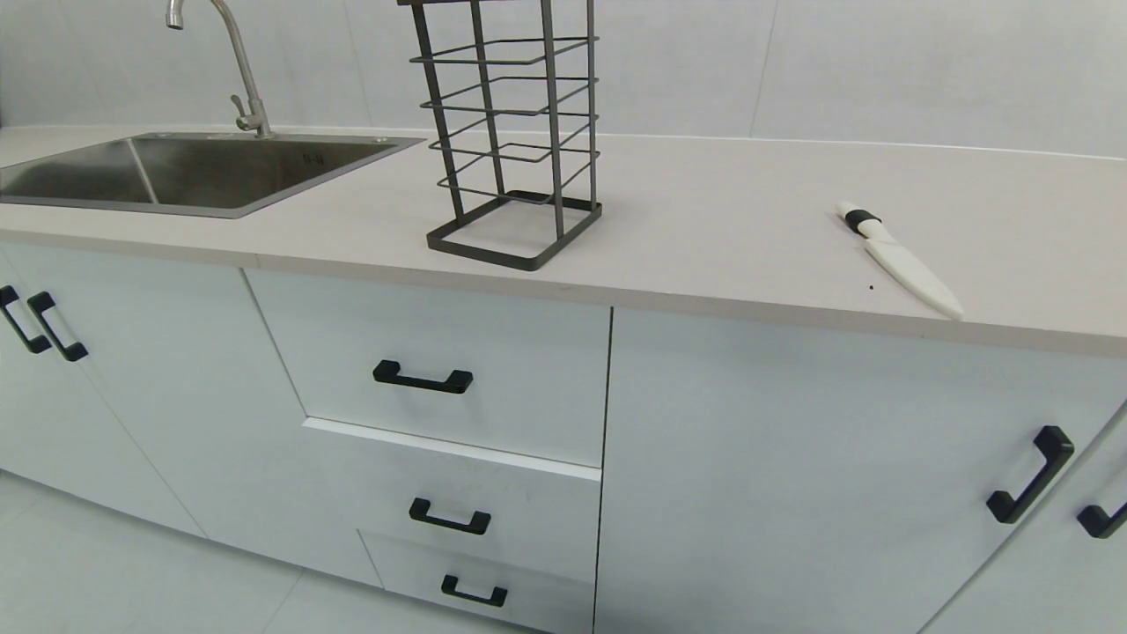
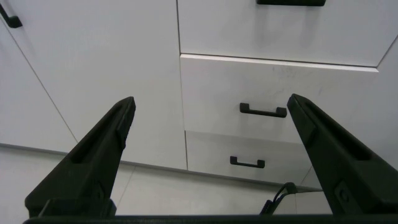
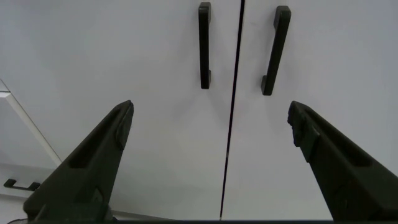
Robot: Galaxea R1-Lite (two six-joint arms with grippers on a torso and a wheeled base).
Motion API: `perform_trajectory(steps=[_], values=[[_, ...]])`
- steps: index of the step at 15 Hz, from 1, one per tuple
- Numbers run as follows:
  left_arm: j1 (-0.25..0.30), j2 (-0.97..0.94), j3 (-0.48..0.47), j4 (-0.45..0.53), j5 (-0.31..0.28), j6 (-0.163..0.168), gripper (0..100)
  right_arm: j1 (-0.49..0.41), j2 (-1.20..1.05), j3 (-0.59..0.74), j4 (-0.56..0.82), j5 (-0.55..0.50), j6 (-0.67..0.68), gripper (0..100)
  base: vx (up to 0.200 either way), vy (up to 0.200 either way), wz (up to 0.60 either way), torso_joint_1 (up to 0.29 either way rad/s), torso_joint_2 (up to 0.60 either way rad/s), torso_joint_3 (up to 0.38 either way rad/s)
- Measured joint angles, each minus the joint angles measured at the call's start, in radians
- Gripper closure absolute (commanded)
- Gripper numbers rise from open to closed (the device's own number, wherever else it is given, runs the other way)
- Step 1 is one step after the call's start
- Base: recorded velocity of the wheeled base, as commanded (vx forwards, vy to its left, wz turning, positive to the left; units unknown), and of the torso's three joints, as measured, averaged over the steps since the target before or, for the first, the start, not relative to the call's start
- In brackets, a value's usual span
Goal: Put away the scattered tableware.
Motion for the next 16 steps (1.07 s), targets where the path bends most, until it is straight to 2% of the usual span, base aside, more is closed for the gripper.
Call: perform_trajectory(steps=[16], values=[[0.0,0.0,0.0,0.0,0.0,0.001,0,-0.001,0.0,0.0,0.0,0.0,0.0,0,0.0,0.0,0.0,0.0,0.0,0.0]])
